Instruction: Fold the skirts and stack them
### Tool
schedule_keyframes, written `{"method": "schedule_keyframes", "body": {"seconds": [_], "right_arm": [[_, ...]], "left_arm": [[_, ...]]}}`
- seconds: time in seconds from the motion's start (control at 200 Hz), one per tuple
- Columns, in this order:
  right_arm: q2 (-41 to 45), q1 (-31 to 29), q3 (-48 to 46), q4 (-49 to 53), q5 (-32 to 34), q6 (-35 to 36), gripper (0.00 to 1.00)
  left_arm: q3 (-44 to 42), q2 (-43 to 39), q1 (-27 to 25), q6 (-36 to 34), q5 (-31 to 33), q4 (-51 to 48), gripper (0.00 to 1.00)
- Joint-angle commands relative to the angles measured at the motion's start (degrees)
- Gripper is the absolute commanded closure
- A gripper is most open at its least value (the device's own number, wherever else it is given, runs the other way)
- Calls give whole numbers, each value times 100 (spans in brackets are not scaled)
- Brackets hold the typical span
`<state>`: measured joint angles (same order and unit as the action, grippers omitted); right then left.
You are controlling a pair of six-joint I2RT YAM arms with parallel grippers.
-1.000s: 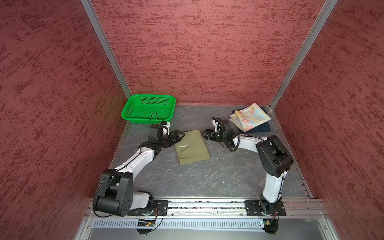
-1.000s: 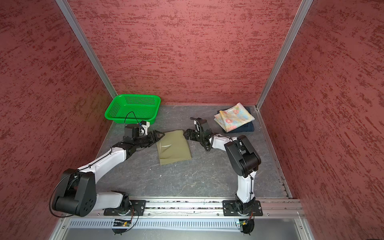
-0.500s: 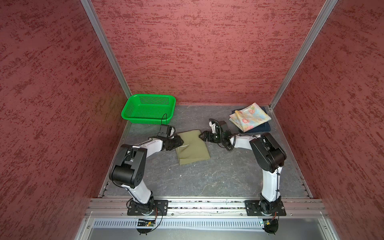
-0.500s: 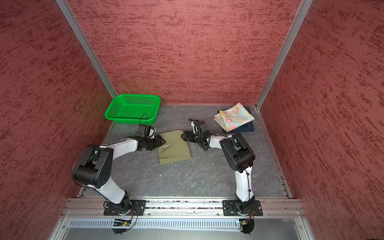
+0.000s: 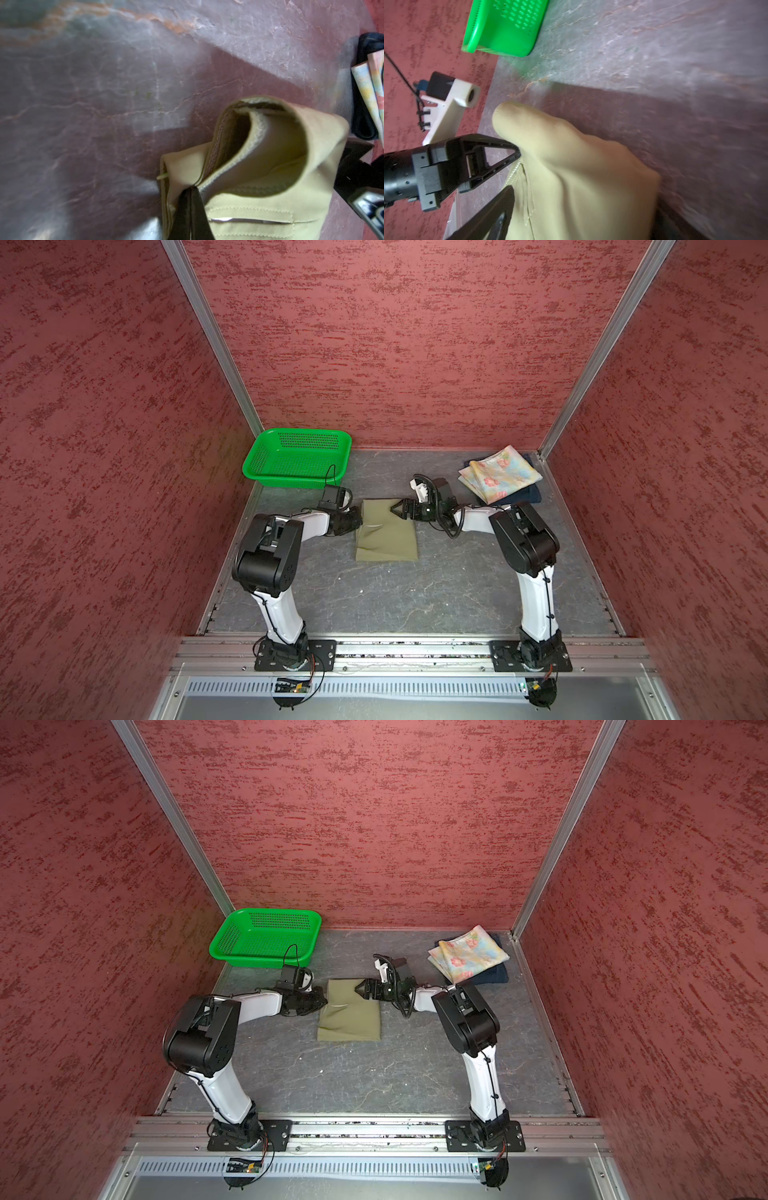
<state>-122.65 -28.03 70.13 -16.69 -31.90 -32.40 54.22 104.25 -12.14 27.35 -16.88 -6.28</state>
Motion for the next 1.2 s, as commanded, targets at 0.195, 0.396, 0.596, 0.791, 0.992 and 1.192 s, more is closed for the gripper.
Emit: {"method": "schedule_keyframes", "body": {"seconds": [0.195, 0.396, 0.596, 0.791, 0.992, 1.192], "right_arm": [[-662, -97, -511, -696, -294, -782, 57], [-181, -88, -315, -870, 299, -761, 100], [642, 123, 54, 113, 1613, -415, 100], [1417, 536, 585, 1203, 3013, 162, 100], [1579, 1030, 1398, 1766, 3668, 490, 100], [1326, 1389, 2250, 1967, 4139, 589, 100]], "left_arm": [[-57, 476, -149, 151, 14, -464, 100], [4, -233, -109, 544, -885, 364, 95], [-111, -1316, 61, 1210, -1597, 1159, 35], [-468, -1837, 115, 1550, -1893, 1631, 0], [-1039, -1934, 120, 1997, -2044, 2476, 0], [-1281, -1905, 41, 2126, -2117, 2791, 0]]}}
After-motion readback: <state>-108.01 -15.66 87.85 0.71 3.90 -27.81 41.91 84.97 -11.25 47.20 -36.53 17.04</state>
